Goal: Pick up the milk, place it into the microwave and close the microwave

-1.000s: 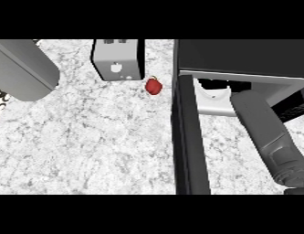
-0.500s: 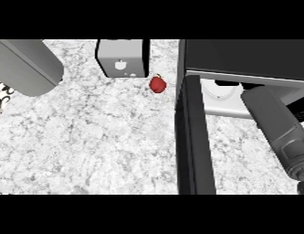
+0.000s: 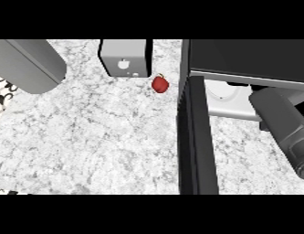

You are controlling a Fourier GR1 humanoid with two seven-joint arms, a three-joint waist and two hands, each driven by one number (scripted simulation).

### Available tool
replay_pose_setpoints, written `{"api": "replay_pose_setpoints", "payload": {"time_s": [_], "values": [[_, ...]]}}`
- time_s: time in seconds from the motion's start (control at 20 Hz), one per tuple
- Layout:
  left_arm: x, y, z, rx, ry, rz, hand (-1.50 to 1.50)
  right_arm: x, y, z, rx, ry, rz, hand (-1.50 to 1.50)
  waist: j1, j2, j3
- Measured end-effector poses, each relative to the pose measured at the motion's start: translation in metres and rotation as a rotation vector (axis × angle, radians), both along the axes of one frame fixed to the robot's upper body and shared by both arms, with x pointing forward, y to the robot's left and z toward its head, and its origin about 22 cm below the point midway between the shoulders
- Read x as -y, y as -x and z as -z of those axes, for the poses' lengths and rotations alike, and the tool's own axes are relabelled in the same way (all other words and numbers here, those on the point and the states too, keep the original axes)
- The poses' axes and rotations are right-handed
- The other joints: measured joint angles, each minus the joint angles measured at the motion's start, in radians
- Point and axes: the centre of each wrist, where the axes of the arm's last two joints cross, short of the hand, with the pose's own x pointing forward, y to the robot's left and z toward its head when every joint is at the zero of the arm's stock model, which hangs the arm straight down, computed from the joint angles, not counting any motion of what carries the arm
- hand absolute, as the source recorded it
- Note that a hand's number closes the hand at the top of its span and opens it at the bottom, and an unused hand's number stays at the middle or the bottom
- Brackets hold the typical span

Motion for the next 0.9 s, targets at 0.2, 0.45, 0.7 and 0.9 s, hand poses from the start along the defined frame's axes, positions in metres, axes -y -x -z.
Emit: {"api": "replay_pose_setpoints", "payload": {"time_s": [0.2, 0.45, 0.7, 0.9], "values": [[0.003, -0.003, 0.002, -0.015, -0.009, 0.026, -1.5, -0.005, -0.003, -0.004, 0.006, -0.002, -0.071, -1.5, 0.0, -0.001, 0.001], [0.006, -0.01, 0.006, -0.032, -0.016, 0.083, -1.5, -0.016, -0.006, -0.006, -0.006, -0.049, -0.168, -1.5, -0.006, -0.002, 0.002], [0.011, -0.016, 0.009, -0.034, -0.015, 0.149, -1.5, -0.021, -0.006, -0.006, -0.037, -0.157, -0.251, -1.5, -0.018, -0.007, 0.002], [0.017, -0.02, 0.013, -0.033, -0.009, 0.211, -1.5, -0.02, -0.003, 0.0, -0.045, -0.267, -0.317, -1.5, -0.033, -0.014, 0.001]]}}
